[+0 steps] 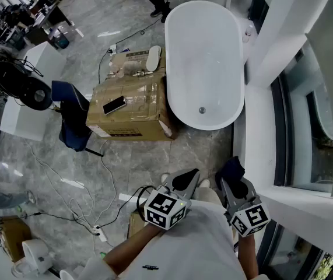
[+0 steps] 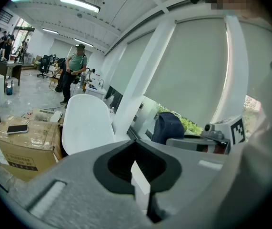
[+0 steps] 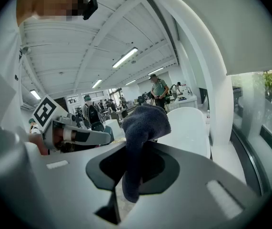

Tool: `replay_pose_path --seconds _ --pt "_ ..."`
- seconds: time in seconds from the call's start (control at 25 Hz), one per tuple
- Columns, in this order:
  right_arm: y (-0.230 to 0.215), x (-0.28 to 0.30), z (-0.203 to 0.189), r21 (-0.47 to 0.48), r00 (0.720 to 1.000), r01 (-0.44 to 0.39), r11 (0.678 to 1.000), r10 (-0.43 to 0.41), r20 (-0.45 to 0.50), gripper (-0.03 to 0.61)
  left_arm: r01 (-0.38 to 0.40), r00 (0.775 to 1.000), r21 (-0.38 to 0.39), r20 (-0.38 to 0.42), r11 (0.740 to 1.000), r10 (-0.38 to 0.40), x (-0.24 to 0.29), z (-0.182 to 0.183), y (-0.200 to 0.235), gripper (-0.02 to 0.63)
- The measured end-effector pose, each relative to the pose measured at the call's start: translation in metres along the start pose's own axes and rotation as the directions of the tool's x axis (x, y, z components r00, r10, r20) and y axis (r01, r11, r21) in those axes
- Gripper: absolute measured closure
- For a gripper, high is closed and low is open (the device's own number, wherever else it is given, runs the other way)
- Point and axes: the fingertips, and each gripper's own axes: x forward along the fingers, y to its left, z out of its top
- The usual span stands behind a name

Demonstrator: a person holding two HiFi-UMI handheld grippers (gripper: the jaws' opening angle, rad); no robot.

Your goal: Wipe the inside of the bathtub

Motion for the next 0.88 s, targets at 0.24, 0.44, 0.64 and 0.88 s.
replay_pose_path --seconds 0.24,0.44,0.64,0.88 --pt "-0.023 -0.004 0.001 -0.035 0.999 -0.039 0.999 0.039 -0.003 0.531 -0.049 0.998 -0.030 0.028 0.998 0.050 0.016 -0.011 -0.010 0.615" --pt "-0.026 -0.010 -0.004 -0.039 0.997 -0.075 0.996 0.075 -0.008 0.531 -0.095 0.994 -0.042 0.040 0.995 0.097 0.013 -0.016 -0.014 0.615" --pt "-0.029 -0.015 -0.011 -0.072 0.994 -0.111 0.991 0.111 -0.009 0.528 -0.110 0.993 -0.055 0.038 0.992 0.112 0.019 -0.026 -0.022 0.615" --pt "-0.029 -0.024 -0.010 -0.074 0.992 -0.125 0.989 0.125 -0.001 0.528 -0.103 0.994 -0.037 0.018 0.994 0.104 0.031 -0.028 -0.030 0.615"
